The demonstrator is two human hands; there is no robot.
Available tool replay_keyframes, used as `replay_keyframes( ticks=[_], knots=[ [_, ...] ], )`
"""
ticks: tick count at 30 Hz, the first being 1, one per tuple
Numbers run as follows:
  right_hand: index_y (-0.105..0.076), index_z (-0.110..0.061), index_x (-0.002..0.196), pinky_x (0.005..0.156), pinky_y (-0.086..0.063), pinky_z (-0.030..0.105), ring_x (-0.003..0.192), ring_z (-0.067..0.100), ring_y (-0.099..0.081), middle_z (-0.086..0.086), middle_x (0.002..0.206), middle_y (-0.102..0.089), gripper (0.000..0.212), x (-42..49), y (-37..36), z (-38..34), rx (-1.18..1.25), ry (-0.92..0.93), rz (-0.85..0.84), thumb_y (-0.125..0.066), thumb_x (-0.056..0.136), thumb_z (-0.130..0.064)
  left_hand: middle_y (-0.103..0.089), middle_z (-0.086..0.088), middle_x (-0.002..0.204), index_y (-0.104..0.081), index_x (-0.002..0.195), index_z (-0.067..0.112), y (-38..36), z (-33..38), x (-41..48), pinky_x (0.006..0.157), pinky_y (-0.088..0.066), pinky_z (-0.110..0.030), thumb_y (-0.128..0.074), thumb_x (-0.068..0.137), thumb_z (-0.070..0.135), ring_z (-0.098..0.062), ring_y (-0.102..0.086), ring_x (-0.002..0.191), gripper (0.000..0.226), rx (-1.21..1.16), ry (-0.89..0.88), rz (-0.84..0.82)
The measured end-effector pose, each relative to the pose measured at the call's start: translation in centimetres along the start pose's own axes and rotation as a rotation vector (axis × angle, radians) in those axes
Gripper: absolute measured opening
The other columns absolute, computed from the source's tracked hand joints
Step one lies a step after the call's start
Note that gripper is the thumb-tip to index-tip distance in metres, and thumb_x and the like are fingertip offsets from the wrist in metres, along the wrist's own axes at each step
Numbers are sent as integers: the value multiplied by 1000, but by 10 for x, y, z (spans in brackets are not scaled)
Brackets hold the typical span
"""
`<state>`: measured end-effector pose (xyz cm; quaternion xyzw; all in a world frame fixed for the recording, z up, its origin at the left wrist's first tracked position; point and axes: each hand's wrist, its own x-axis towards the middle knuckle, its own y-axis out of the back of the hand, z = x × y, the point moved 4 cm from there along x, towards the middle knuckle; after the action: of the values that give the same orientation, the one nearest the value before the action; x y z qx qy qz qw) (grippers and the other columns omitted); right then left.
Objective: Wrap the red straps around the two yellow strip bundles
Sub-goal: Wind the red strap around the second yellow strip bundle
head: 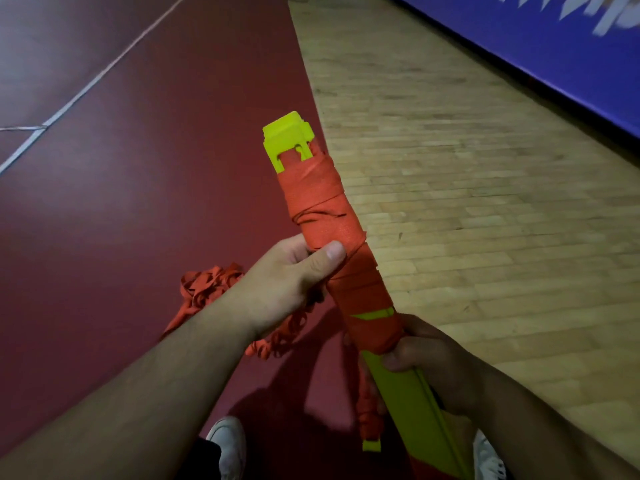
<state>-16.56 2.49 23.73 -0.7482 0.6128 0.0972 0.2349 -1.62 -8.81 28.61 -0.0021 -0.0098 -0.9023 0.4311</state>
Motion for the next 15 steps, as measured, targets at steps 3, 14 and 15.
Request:
replay_keyframes(
  ticks=[3, 14, 15],
  knots=[
    [-74, -12, 83, 60, -52, 35, 64, 32, -65, 22, 74, -65, 34, -3, -1, -11, -19, 69, 57, -67, 50, -19, -55, -32, 70, -60, 85, -5, -5, 7, 0, 53, -45, -45, -62, 85, 55, -27, -51, 62, 61, -19, -44, 129],
    [-41, -40, 127, 82, -55, 39, 98, 16, -66, -12, 110, -67, 71, 2, -10, -11, -906, 191, 562, -81, 69, -49, -50, 9, 50, -61, 54, 22, 8, 8, 2, 46, -35, -21, -59, 94, 46, -7, -43, 44, 47, 89, 32, 440],
    [-43, -39, 124, 79, -55, 39, 94, 16, -67, -10, 104, -68, 61, 1, -7, -12, -903, 193, 586, -78, 74, -41, -49, 7, 52, -57, 60, 20, 8, 9, 2, 45, -35, -19, -56, 93, 51, -7, -43, 45, 45, 123, 14, 401]
  ],
)
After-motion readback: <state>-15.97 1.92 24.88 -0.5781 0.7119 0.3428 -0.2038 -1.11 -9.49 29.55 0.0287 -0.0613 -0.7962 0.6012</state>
